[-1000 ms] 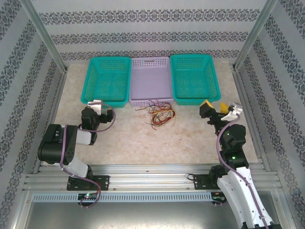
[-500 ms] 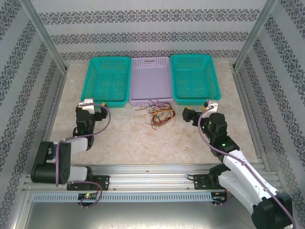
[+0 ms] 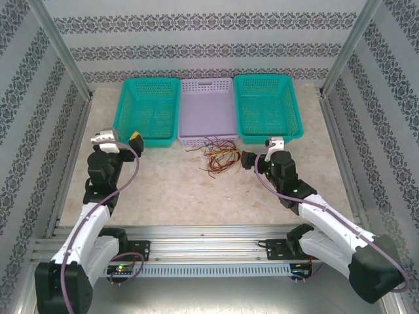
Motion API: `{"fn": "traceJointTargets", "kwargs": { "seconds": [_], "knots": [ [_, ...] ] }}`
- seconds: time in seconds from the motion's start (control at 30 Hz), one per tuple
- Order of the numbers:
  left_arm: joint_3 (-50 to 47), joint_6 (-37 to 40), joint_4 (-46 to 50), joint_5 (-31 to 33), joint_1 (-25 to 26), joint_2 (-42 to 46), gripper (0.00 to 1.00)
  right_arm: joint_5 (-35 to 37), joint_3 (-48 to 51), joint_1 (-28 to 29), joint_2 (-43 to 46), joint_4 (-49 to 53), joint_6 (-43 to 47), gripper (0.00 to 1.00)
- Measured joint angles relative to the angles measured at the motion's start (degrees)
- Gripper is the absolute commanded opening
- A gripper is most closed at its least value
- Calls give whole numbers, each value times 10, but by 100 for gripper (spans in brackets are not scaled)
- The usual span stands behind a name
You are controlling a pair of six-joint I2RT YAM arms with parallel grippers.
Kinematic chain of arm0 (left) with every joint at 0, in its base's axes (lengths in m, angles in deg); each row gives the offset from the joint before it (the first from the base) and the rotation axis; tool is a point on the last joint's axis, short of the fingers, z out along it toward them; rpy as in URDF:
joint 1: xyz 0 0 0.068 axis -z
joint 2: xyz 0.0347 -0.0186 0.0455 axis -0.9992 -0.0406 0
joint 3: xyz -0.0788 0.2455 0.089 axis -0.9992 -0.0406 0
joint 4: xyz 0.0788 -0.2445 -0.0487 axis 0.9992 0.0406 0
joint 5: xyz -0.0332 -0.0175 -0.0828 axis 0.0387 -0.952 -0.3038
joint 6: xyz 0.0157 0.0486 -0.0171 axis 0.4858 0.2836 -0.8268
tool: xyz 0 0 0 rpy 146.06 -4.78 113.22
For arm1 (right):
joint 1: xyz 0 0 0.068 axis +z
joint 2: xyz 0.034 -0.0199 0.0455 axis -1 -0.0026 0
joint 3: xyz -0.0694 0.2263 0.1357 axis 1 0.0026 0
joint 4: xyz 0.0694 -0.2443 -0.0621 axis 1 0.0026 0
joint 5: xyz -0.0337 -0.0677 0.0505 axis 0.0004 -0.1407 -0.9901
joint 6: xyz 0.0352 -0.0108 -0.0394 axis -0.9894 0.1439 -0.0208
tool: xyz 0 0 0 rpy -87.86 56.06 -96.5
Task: Untangle the cables
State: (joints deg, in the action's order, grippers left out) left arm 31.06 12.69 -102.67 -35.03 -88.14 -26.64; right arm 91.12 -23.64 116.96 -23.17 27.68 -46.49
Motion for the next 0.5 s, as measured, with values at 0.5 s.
{"fn": "traceJointTargets", "kwargs": {
  "seconds": [0.5],
  "knots": [
    [197,-174,313,-93,0,-32,100,-20,-6,13,28,9,30,98]
  ]
}}
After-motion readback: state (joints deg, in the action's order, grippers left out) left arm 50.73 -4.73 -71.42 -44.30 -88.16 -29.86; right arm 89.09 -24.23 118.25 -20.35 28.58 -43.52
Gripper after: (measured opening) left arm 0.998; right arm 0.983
